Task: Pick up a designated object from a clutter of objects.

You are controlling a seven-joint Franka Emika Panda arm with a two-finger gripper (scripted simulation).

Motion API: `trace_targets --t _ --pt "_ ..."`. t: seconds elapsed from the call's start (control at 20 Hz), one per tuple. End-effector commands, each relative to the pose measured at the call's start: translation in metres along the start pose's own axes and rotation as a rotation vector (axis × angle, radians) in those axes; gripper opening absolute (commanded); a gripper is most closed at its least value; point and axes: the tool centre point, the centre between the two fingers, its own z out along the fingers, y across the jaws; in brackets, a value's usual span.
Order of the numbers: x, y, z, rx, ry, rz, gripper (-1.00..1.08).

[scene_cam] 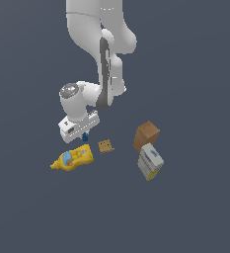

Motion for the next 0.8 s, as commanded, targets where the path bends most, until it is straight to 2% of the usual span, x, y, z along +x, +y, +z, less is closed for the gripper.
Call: trace_targets --t 0.0,0.45,0.75 --pt "0.0 0.0 0.0 0.0 0.0 0.0 -1.0" --pt "0.001 0.001 -0.002 0.0 0.0 0.0 -1.0" --pt "0.008 0.005 -0.018 0.0 0.0 0.0 -1.0"
